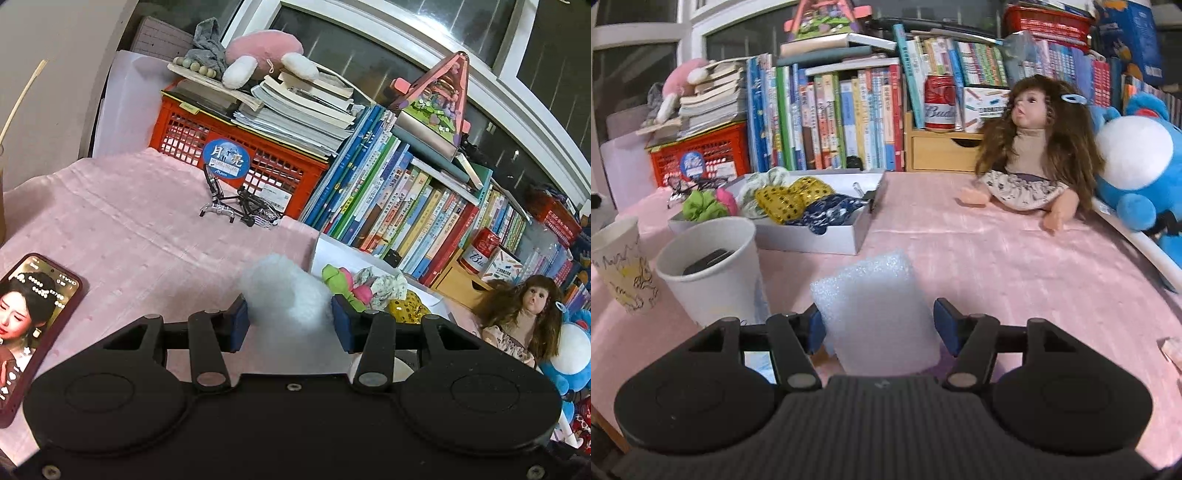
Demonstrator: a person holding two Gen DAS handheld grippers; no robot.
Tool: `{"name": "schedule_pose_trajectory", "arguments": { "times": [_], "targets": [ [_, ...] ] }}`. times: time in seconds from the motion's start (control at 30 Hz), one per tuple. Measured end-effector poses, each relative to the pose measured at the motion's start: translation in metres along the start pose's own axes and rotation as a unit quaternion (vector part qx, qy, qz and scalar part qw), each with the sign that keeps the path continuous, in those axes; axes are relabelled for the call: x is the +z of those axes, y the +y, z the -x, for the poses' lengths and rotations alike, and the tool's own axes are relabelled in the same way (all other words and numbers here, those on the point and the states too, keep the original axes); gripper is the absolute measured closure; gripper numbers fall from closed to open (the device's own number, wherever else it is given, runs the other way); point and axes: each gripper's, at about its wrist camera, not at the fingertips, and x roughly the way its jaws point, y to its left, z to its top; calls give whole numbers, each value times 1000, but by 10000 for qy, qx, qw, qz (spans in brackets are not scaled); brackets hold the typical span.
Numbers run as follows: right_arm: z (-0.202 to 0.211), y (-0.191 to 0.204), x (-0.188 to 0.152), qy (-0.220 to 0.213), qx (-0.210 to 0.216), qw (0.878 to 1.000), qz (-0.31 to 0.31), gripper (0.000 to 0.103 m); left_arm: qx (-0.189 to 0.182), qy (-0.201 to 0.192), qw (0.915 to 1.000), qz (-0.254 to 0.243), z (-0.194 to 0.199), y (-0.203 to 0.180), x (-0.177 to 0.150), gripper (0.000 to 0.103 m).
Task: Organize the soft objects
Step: 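Carry cotton fluff with left tool while right tool carries foam sheet to tray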
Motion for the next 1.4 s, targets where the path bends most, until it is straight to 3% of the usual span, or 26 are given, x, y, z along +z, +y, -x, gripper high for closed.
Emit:
{"name": "schedule_pose_trajectory", "arguments": {
  "times": [0.37, 0.8, 1.1, 1.4],
  "targets": [
    [11, 1, 54, -320, 174, 9993, 105, 40, -283, 97, 9986, -445, -5, -30, 29, 59],
    [-26, 19, 136, -163, 654, 9977, 98, 39, -671, 444, 9915, -1018, -44, -97, 82, 59],
    [-80, 28, 166, 283, 734, 9969, -73, 39, -388, 825, 9857, -1416, -111, -126, 98, 58],
    [-144, 40, 178, 573, 737, 9955, -135, 39, -25, 1405, 9710, -1933, -193, -140, 89, 59]
  ]
}}
